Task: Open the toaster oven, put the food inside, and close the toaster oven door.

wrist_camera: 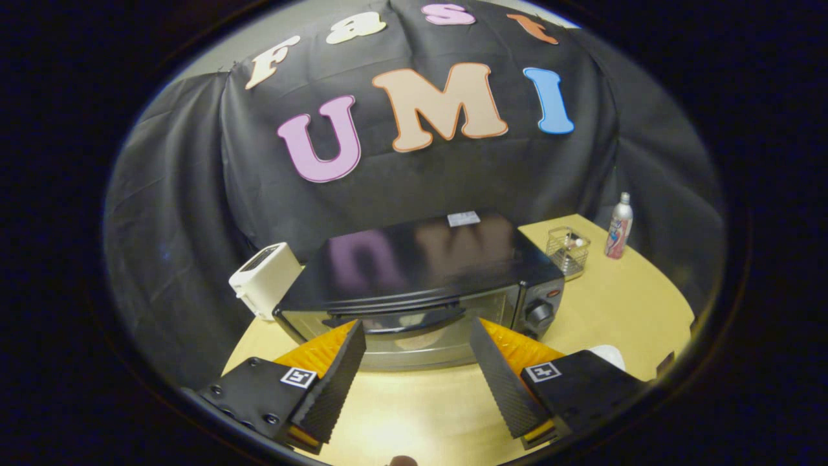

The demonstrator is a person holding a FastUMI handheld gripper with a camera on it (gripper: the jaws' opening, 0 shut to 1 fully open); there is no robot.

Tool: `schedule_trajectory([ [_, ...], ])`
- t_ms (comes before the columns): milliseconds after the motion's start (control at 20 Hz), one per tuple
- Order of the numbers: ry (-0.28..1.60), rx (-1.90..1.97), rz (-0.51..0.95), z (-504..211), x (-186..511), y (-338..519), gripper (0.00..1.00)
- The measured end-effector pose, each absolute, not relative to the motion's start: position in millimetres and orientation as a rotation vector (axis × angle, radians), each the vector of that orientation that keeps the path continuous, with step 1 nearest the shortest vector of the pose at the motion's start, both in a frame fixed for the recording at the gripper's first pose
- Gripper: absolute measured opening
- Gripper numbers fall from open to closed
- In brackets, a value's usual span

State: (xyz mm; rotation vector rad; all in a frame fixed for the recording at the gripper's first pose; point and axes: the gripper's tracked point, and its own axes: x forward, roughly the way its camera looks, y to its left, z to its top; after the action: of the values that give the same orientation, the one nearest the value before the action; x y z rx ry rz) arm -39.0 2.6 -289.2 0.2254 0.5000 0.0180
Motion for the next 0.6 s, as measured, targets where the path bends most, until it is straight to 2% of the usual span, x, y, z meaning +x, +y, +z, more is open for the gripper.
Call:
schedule_trajectory([
  [600, 0.191, 0.069, -0.018, -68.7, -0.9, -45.8, 1.00],
])
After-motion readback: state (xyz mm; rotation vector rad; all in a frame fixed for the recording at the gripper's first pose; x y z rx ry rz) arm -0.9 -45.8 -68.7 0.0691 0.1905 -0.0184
